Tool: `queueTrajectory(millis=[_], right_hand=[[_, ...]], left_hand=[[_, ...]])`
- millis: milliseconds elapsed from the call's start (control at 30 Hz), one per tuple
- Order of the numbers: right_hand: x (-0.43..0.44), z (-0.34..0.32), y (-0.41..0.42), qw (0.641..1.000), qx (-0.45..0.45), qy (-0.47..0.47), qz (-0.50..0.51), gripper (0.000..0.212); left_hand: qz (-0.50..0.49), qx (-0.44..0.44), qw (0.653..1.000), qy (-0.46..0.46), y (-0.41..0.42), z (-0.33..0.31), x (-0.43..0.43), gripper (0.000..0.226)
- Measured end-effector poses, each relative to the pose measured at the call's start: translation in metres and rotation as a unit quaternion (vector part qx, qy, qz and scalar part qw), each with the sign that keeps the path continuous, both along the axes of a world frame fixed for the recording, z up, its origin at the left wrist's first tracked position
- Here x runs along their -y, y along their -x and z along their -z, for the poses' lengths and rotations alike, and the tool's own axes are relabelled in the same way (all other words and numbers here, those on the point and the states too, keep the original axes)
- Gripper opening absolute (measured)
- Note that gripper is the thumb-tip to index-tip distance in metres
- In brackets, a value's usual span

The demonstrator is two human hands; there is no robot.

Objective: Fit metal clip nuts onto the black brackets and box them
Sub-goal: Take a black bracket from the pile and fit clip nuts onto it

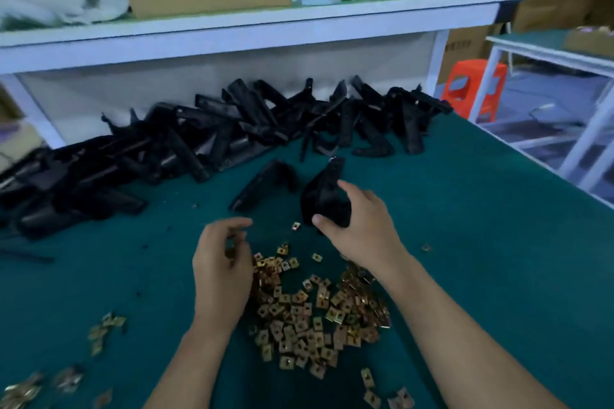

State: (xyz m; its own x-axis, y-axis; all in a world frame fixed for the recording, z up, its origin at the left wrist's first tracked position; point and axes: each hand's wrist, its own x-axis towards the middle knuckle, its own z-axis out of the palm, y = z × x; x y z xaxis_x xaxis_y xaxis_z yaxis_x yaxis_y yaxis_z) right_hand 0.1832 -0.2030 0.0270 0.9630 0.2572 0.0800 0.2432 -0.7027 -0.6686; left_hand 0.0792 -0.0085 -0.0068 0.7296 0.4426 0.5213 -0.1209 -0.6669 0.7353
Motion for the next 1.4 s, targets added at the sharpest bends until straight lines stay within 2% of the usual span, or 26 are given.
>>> queueTrajectory(millis=[67,167,267,367,567,700,833,1033,1167,1333,1400], right_hand=[[-0.018,0.005,-0.018,0.999,-0.003,0.03,0.038,0.089],[-0.028,0.014,-0.028,0.995,0.023,-0.024,0.089,0.087],[-0.023,0.016,-0.029,0.993,0.02,-0.081,0.082,0.08],[-0.015,0.006,-0.024,0.989,-0.009,-0.13,0.067,0.073],[0.001,-0.013,-0.004,0.974,0.013,-0.226,-0.008,0.045],[0.005,-0.011,0.007,0.966,0.02,-0.248,-0.062,0.05],[0.004,0.001,0.008,0.964,0.068,-0.24,-0.093,0.053],[-0.003,0.009,0.011,0.958,0.185,-0.199,-0.095,0.058],[-0.003,0.012,0.007,0.94,0.266,-0.192,-0.089,0.061],[0.0,0.015,0.004,0.933,0.294,-0.197,-0.063,0.058],[0.001,0.014,0.004,0.932,0.305,-0.188,-0.048,0.057]], left_hand=[[-0.017,-0.002,0.998,0.056,-0.009,0.006,-0.008,0.037],[-0.042,-0.021,0.991,0.122,-0.017,0.014,-0.017,0.035],[-0.045,-0.017,0.987,0.155,-0.019,0.017,-0.02,0.032],[-0.04,-0.011,0.985,0.167,-0.02,0.018,-0.019,0.031],[-0.023,0.001,0.987,0.157,-0.018,0.016,-0.017,0.031],[0.005,0.027,0.988,0.155,-0.018,0.011,-0.012,0.026],[0.054,0.051,0.985,0.158,-0.015,0.009,-0.007,0.011],[0.083,0.117,0.979,0.143,-0.01,0.008,-0.004,0.027],[0.103,0.122,0.979,0.128,-0.01,0.007,-0.001,0.033],[0.119,0.1,0.983,0.1,-0.009,0.008,0.001,0.056],[0.123,0.105,0.983,0.083,-0.009,0.009,0.002,0.059]])
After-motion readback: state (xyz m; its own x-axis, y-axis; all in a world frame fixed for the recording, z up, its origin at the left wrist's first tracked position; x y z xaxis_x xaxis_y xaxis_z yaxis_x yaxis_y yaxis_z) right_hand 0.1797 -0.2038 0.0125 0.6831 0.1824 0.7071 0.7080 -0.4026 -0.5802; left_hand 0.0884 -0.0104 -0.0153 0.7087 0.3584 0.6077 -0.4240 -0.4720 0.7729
